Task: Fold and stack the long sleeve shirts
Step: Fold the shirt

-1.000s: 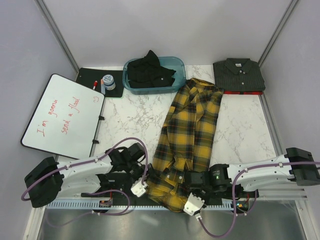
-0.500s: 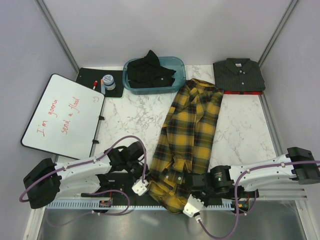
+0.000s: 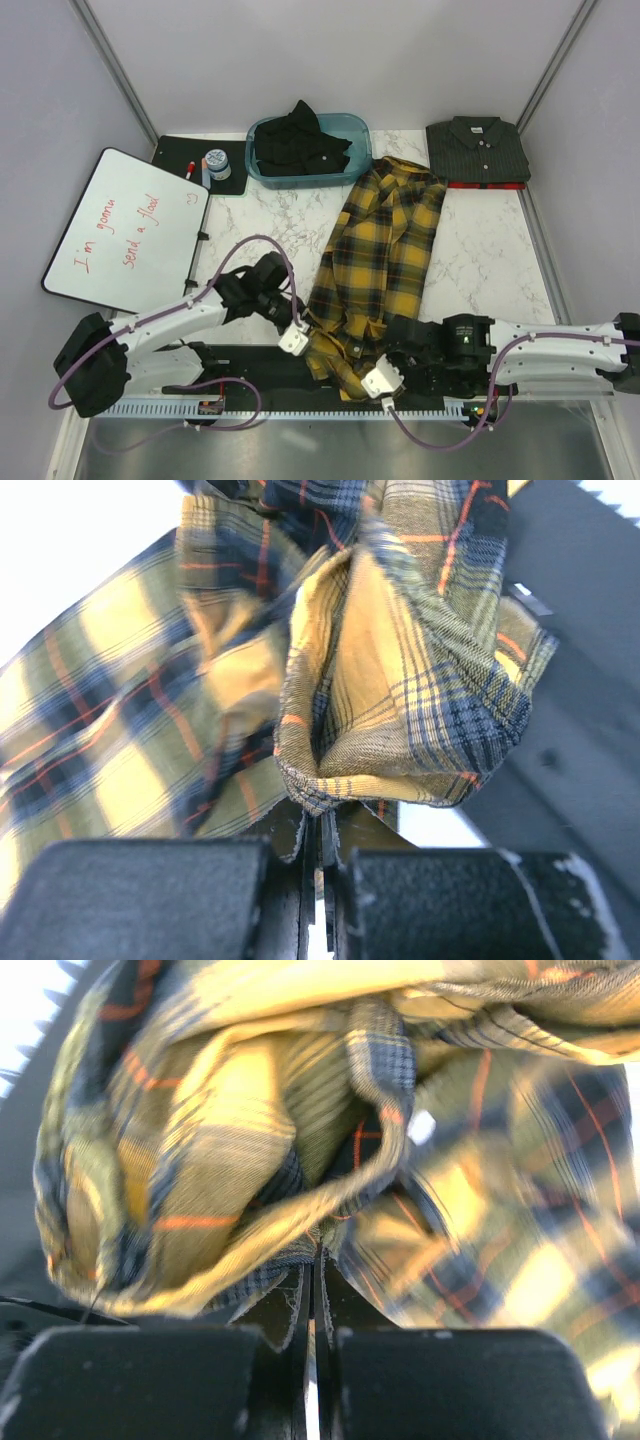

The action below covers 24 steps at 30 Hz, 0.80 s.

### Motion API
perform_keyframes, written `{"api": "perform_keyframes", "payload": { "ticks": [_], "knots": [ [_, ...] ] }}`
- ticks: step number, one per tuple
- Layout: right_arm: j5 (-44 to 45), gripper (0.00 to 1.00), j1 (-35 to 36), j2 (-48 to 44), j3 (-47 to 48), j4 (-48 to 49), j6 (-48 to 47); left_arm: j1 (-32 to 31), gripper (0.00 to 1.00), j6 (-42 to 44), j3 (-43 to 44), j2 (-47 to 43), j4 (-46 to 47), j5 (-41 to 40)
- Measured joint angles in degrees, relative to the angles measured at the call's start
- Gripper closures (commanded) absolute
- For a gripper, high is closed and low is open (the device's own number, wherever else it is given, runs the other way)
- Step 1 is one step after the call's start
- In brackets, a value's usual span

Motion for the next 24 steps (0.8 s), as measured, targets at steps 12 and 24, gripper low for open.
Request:
{"api": "perform_keyframes", "payload": {
  "ticks": [12, 24],
  "knots": [
    [-1.4, 1.0, -29.9, -2.6, 4.8, -1.0, -4.0, 10.6, 0.98, -2.5, 18.8, 17.4, 0.1, 4.2],
    [-14.1, 1.0, -60.2, 20.4, 10.3, -2.4, -15.6, 14.4, 0.88, -6.1, 32.6, 38.5, 0.6, 1.3]
  ]
}}
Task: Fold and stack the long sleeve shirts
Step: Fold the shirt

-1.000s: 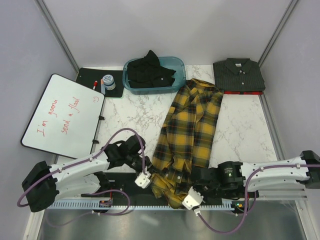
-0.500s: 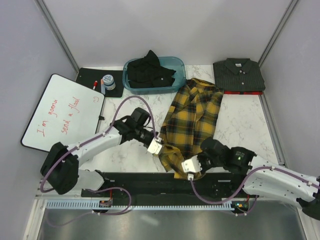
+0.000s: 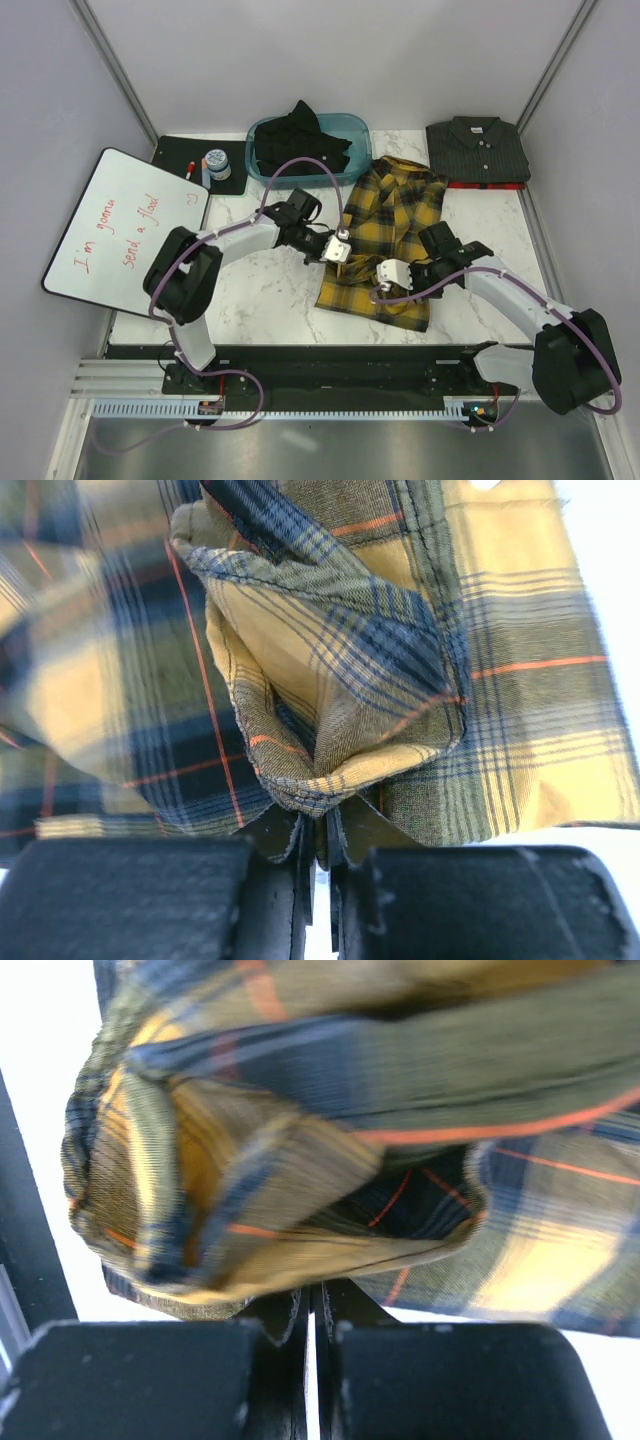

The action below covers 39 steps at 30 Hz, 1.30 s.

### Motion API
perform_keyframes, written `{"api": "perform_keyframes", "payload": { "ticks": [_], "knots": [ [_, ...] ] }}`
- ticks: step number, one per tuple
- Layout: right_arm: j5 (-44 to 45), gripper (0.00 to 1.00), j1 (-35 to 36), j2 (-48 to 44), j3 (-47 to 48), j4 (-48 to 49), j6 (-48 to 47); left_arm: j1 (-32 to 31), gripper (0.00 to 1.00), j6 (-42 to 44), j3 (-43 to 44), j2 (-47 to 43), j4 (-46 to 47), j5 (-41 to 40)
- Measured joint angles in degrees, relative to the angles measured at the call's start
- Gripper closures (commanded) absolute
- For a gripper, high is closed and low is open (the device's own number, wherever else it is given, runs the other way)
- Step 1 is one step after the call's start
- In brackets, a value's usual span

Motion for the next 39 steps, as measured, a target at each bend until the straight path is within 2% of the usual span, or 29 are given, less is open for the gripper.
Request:
{"api": "perform_keyframes", "payload": {
  "ticks": [8, 14, 20, 21, 22, 27, 31, 39],
  "knots": [
    [-0.7, 1.0, -1.2, 2.7, -0.8, 0.5, -0.2, -0.4, 0.89, -11.9, 10.7, 10.1, -0.1, -5.6],
    [-0.9, 0.98, -4.2, 2.4, -0.8, 0.9, 0.2, -0.9, 0.92, -18.8, 14.7, 11.6, 0.2, -7.3],
    [-0.9, 0.82, -6.9, 7.6, -0.2, 3.1, 1.7, -0.9, 0.88, -22.0, 14.7, 14.1, -0.4, -10.4],
    [-0.9, 0.75, -7.3, 9.3, 0.4, 3.2, 2.5, -0.9, 0.86, -22.5, 14.7, 14.5, -0.6, -10.9],
    [-0.9, 0.73, -7.7, 11.1, 1.3, 3.3, 3.4, -1.0, 0.85, -23.1, 14.8, 14.8, -1.0, -11.7],
    [-1.0, 0.68, -8.2, 16.4, 5.2, 1.9, 6.6, -1.3, 0.85, -25.6, 19.3, 17.3, -7.0, -15.2],
    [-1.2, 0.67, -7.8, 19.1, 6.6, 0.4, 7.2, -2.8, 0.87, -26.5, 18.5, 17.2, -10.1, -17.6],
    [0.6, 0.65, -0.4, 15.9, 3.3, -6.1, 6.1, -10.3, 0.89, -30.1, 5.6, 8.5, -11.0, -17.6]
  ]
}}
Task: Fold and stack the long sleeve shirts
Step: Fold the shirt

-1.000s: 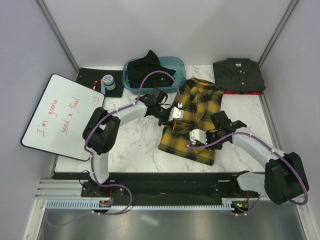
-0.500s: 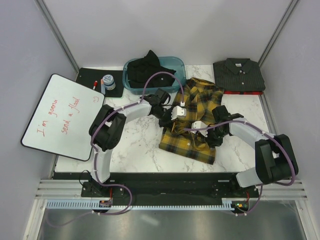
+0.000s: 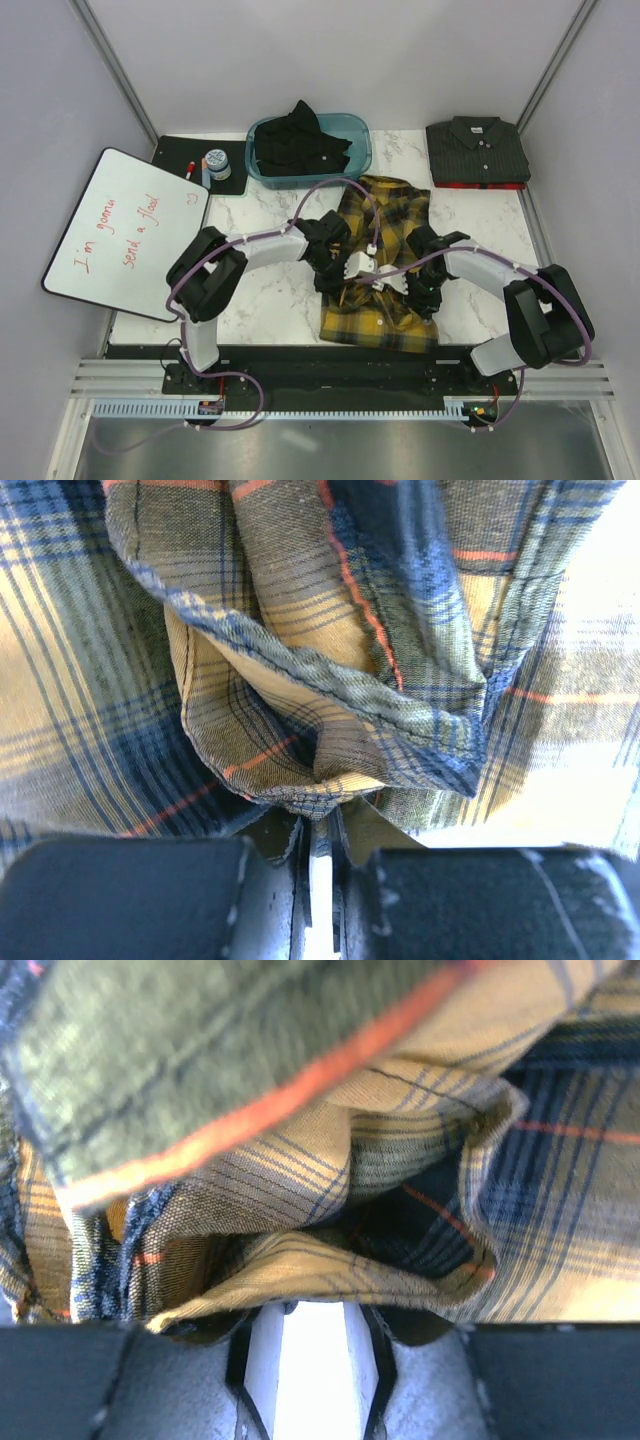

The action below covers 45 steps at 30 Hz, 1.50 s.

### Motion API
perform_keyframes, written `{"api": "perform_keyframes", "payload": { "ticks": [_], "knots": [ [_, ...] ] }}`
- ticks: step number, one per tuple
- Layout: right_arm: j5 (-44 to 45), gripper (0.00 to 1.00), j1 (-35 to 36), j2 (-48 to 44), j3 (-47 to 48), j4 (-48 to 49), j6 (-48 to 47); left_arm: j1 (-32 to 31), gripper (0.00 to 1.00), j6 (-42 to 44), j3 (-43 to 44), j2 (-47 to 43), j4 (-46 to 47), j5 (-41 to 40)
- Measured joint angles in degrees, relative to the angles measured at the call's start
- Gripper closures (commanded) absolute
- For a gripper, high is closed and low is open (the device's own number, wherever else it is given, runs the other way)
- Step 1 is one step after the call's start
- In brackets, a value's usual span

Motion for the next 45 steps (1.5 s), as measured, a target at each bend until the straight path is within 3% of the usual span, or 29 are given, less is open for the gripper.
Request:
{"api": "perform_keyframes", "payload": {
  "ticks": [9, 16, 20, 22, 25, 27, 28, 31, 34, 36, 37, 38, 41, 45],
  "knots": [
    [-1.6, 0.65, 9.2, 0.2, -1.1, -4.7, 1.2, -1.6, 0.9, -4.8, -11.7, -7.0, -2.6, 5.7],
    [-8.2, 0.6, 10.7, 11.4, 8.3, -6.3, 8.1, 8.0, 0.83, -5.4, -15.6, -8.2, -7.1, 9.5],
    [-11.3, 0.51, 10.3, 12.1, 8.9, -5.7, 11.2, 16.2, 0.73, -5.3, -15.6, -8.1, -10.4, 10.4],
    [-12.4, 0.41, 9.1, 12.1, 8.9, -5.7, 12.5, 19.1, 0.7, -5.3, -15.6, -8.1, -11.2, 10.7],
    [-13.9, 0.36, 4.9, 12.3, 9.9, -6.4, 15.0, 21.9, 0.68, -5.3, -15.6, -8.3, -12.3, 11.5],
    [-14.6, 0.26, 0.9, 13.4, 13.1, -6.5, 16.9, 23.1, 0.66, -5.5, -15.4, -8.7, -12.4, 12.2],
    [-15.1, 0.17, -1.1, 14.1, 14.9, -6.3, 18.1, 23.9, 0.64, -6.0, -15.3, -9.1, -12.4, 12.4],
    [-17.2, 0.11, -6.0, 16.1, 18.8, -5.9, 20.9, 26.0, 0.56, -7.8, -14.5, -11.4, -11.8, 13.3],
    [-18.0, 0.03, -9.3, 16.6, 19.6, -6.0, 24.0, 27.5, 0.39, -9.5, -14.3, -17.1, -10.2, 13.4],
    [-18.3, 0.02, -10.4, 16.6, 19.6, -6.1, 25.5, 27.3, 0.34, -10.6, -14.4, -22.3, -8.7, 13.1],
    [-18.4, 0.02, -10.7, 16.6, 19.6, -6.2, 25.7, 26.9, 0.25, -11.1, -14.5, -24.9, -8.0, 12.7],
    [-18.4, 0.02, -11.3, 16.3, 19.6, -6.3, 26.1, 26.2, 0.23, -11.6, -14.8, -27.6, -7.1, 11.8],
    [-18.2, 0.04, -12.0, 13.9, 19.1, -6.5, 25.9, 22.5, 0.22, -12.8, -16.4, -34.4, -4.7, 7.7],
    [-18.3, 0.09, -12.9, 6.6, 18.8, -6.8, 24.5, 10.7, 0.21, -15.1, -19.7, -39.3, -0.8, -0.9]
  ]
}}
